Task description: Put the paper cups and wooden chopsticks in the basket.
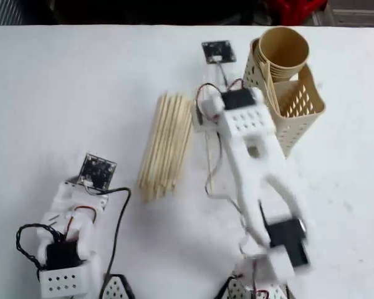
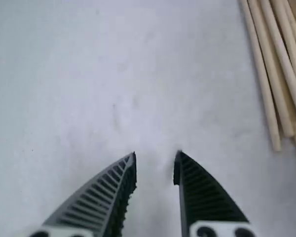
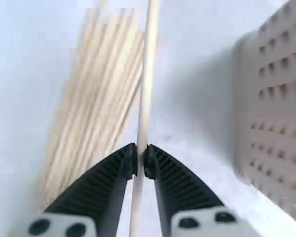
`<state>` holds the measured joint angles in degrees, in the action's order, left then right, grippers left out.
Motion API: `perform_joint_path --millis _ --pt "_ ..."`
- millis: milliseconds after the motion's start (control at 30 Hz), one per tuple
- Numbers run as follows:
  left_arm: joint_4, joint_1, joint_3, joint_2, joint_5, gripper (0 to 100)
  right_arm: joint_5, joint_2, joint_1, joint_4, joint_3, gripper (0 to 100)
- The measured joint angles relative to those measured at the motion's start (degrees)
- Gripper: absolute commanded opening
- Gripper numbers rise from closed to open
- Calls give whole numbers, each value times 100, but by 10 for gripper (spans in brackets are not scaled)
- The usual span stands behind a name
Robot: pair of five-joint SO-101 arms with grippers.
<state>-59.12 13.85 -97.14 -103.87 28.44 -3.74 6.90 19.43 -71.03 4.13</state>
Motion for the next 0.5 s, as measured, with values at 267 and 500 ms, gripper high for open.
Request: perform_joint_path --millis 267,500 --pt "0 0 0 0 0 143 1125 3393 -18 62 132 17" --pt "0 0 0 0 0 143 1292 4202 -1618 1451 281 17"
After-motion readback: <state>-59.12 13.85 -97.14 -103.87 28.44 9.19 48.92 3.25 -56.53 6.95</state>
